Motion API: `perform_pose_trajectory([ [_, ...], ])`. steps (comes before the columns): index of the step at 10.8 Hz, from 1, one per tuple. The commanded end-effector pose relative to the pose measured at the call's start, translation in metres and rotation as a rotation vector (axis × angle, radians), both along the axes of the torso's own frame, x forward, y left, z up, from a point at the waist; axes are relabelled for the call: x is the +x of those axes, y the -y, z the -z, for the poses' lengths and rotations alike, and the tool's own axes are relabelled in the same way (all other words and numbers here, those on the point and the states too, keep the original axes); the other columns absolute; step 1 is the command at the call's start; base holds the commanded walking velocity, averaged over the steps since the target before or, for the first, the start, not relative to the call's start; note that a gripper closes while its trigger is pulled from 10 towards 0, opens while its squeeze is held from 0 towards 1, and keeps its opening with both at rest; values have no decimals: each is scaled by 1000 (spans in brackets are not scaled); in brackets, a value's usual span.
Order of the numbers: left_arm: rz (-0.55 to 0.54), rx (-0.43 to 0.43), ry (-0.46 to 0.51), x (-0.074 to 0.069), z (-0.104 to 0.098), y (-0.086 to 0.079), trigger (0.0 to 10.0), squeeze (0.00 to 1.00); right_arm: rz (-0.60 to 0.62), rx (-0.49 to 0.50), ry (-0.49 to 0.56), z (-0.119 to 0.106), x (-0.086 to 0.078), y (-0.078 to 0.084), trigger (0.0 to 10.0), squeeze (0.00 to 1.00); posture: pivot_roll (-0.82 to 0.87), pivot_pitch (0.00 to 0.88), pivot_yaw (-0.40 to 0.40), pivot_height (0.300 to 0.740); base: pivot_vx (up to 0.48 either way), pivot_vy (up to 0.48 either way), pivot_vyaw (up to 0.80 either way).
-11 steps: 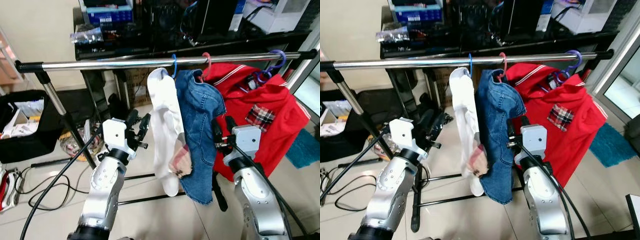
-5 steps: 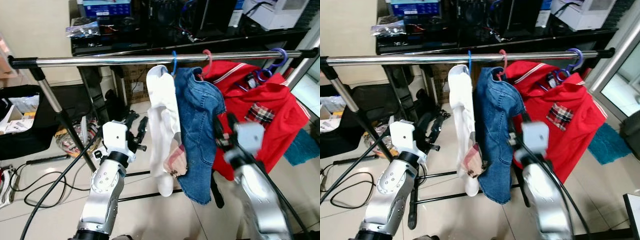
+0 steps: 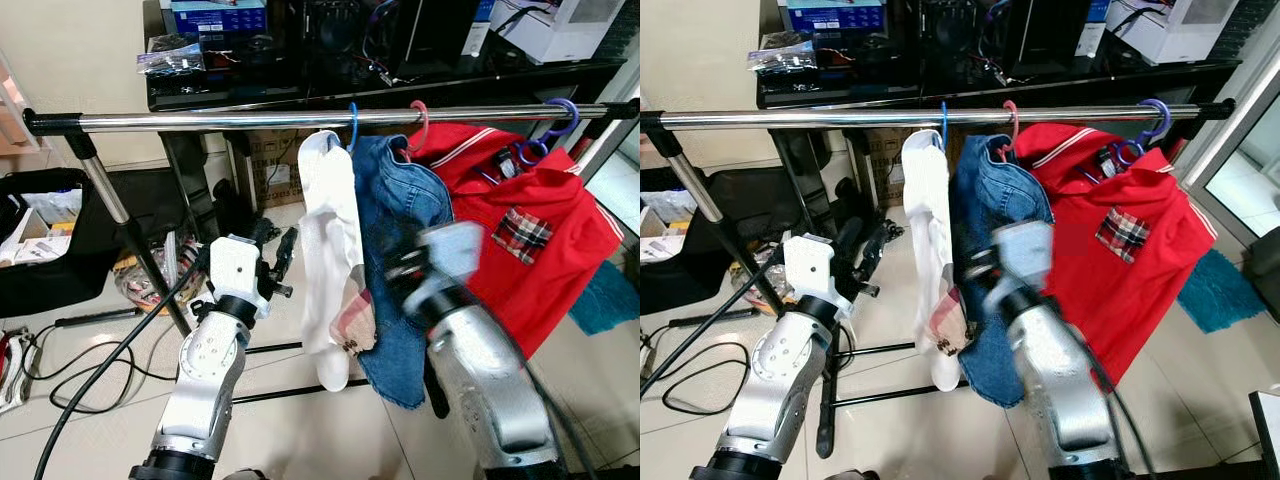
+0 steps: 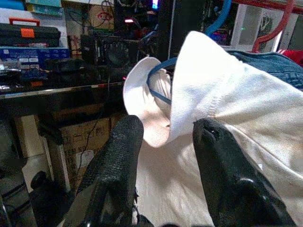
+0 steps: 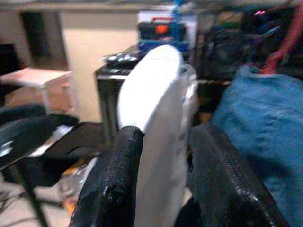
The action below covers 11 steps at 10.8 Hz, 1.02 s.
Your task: Hang hanger
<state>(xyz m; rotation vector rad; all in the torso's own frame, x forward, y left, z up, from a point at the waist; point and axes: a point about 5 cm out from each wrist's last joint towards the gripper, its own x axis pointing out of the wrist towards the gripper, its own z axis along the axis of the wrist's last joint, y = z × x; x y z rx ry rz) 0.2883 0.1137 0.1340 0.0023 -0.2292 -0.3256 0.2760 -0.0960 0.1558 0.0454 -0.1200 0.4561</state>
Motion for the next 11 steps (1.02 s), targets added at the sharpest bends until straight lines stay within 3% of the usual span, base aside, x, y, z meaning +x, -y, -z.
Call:
perform_pose_trajectory([
  [1, 13, 18, -6, -2, 3, 2, 10000, 0, -5, -11, -36, 3, 2, -3, 10000, 0, 123, 111, -30, 740, 0, 0, 0],
  [2, 20, 26, 0, -2, 3, 3, 10000, 0, 8, -13, -57, 5, 4, -4, 10000, 451, 124, 112, -28, 740, 0, 0, 0],
  [3, 27, 31, 6, -2, 2, 4, 10000, 0, 20, -39, -82, 6, 7, -7, 10000, 773, 123, 113, -26, 740, 0, 0, 0],
  [5, 28, 32, 10, -3, 2, 4, 10000, 0, 64, -103, -121, 10, 14, -9, 10000, 722, 126, 115, -28, 740, 0, 0, 0],
  [9, 23, 29, 11, -2, 3, 4, 10000, 0, 175, -233, -193, 24, 23, 9, 10000, 694, 126, 102, -36, 740, 0, 0, 0],
  [10, 29, 28, 14, 0, 1, 6, 10000, 0, 164, -235, -192, 23, 24, 3, 10000, 647, 126, 100, -36, 740, 0, 0, 0],
  [11, 42, 33, 12, 1, 2, 7, 10000, 0, 152, -229, -189, 22, 27, -5, 10000, 490, 124, 94, -35, 740, 0, 0, 0],
])
